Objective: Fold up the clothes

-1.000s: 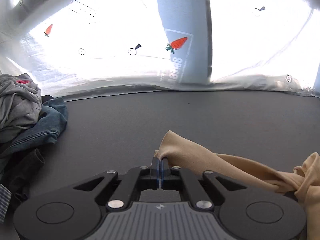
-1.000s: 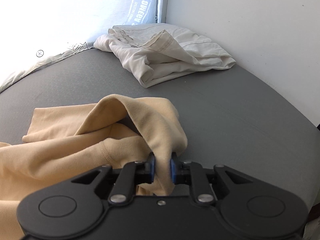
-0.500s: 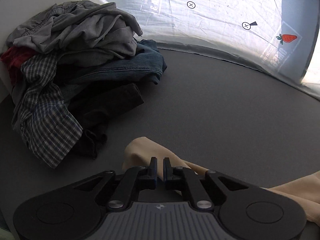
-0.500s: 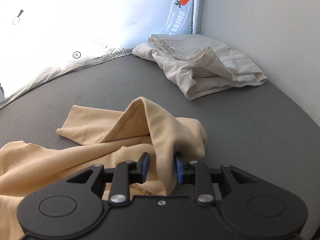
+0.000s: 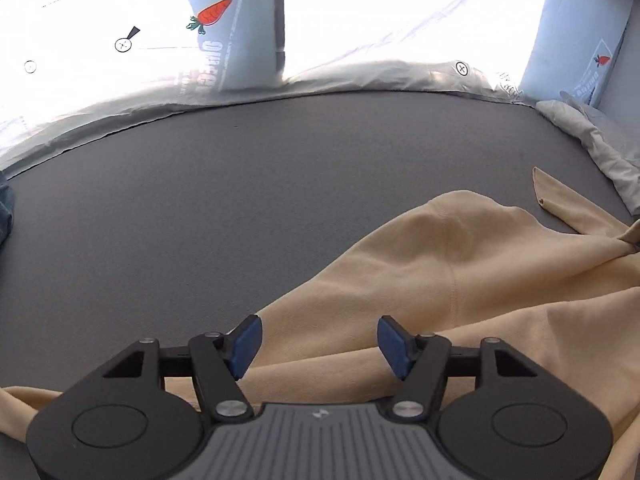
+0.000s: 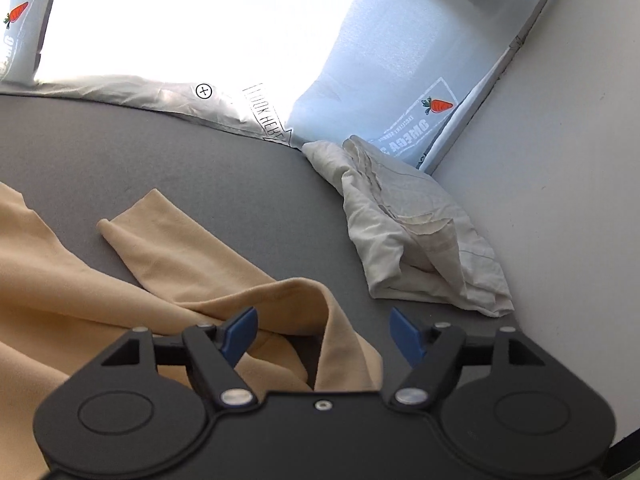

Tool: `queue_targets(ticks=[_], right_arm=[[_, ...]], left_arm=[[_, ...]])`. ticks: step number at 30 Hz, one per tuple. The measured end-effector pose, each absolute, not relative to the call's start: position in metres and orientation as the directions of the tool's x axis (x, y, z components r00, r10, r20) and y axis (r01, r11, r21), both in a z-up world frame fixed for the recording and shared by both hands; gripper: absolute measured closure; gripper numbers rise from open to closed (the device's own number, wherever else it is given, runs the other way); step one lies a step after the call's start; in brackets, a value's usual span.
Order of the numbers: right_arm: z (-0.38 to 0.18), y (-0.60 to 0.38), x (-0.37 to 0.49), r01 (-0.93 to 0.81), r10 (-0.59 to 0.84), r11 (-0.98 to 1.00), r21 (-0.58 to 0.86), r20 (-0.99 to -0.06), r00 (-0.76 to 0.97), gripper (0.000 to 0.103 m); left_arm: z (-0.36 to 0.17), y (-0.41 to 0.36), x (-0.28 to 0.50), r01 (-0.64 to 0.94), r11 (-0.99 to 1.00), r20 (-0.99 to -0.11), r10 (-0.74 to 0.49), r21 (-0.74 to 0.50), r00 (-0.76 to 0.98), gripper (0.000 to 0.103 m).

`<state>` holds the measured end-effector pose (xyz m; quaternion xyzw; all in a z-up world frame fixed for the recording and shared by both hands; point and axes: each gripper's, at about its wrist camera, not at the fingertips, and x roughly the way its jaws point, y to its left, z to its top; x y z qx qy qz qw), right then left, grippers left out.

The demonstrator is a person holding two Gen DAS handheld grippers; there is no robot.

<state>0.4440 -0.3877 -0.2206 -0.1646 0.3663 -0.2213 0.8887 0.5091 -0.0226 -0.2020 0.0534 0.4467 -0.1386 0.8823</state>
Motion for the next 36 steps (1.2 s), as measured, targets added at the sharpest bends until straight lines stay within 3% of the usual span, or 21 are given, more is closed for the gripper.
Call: queue_targets(ticks=[5, 9, 11, 13, 14, 15, 17, 20, 26, 29, 31, 34, 36], right_arm=[[-0.238, -0.401, 0.466, 0.211, -0.498, 0.855, -0.475, -0.637, 0.589, 0.026], [-0.25, -0.406, 0.476, 0.219, -0.516, 0.849, -0.481, -0.664, 0.542, 0.028], [-0.253, -0.407, 0.476, 0.238, -0.507, 0.858, -0.454, -0.68, 0.53, 0.036], [-0.255, -0.406, 0.475, 0.246, -0.488, 0.871, -0.425, -0.699, 0.522, 0.043], [-0.257, -0.403, 0.474, 0.244, -0.489, 0.871, -0.427, -0.702, 0.517, 0.048], [-0.257, -0.399, 0.474, 0.233, -0.486, 0.872, -0.431, -0.704, 0.517, 0.052], [-0.258, -0.391, 0.475, 0.206, -0.476, 0.876, -0.436, -0.71, 0.52, 0.08], [-0.25, -0.379, 0.477, 0.161, -0.438, 0.891, -0.425, -0.709, 0.552, 0.099], [-0.189, -0.367, 0.497, 0.2, -0.36, 0.927, -0.318, -0.599, 0.715, 0.1], [-0.16, -0.36, 0.512, 0.231, -0.352, 0.93, -0.287, -0.502, 0.79, 0.1], [-0.15, -0.362, 0.526, 0.265, -0.359, 0.93, -0.255, -0.469, 0.807, 0.098], [-0.163, -0.369, 0.551, 0.326, -0.404, 0.915, -0.238, -0.539, 0.74, 0.077], [-0.177, -0.373, 0.555, 0.346, -0.401, 0.913, -0.214, -0.613, 0.68, 0.074]], left_arm=[[-0.216, -0.063, 0.548, 0.439, 0.898, -0.818, -0.281, -0.039, 0.502, 0.024], [-0.231, -0.087, 0.569, 0.483, 0.875, -0.836, -0.287, -0.03, 0.468, 0.024], [-0.237, -0.093, 0.573, 0.487, 0.873, -0.831, -0.294, -0.033, 0.472, 0.029], [-0.233, -0.093, 0.57, 0.488, 0.871, -0.808, -0.324, -0.052, 0.493, 0.073], [-0.232, -0.092, 0.569, 0.468, 0.881, -0.8, -0.324, -0.061, 0.505, 0.082], [-0.231, -0.09, 0.567, 0.447, 0.892, -0.792, -0.322, -0.069, 0.519, 0.088], [-0.229, -0.083, 0.563, 0.381, 0.923, -0.779, -0.271, -0.045, 0.566, 0.094], [-0.213, -0.066, 0.56, 0.331, 0.943, -0.746, -0.203, 0.025, 0.634, 0.094], [-0.173, 0.018, 0.581, 0.11, 0.975, -0.638, 0.039, 0.191, 0.769, 0.094], [-0.164, 0.07, 0.601, -0.038, 0.988, -0.633, 0.124, 0.147, 0.764, 0.093], [-0.163, 0.089, 0.608, -0.097, 0.99, -0.655, 0.141, 0.104, 0.742, 0.083], [-0.165, 0.093, 0.605, -0.134, 0.989, -0.68, 0.138, 0.058, 0.72, 0.068], [-0.169, 0.086, 0.589, -0.121, 0.992, -0.688, 0.109, 0.03, 0.718, 0.065]])
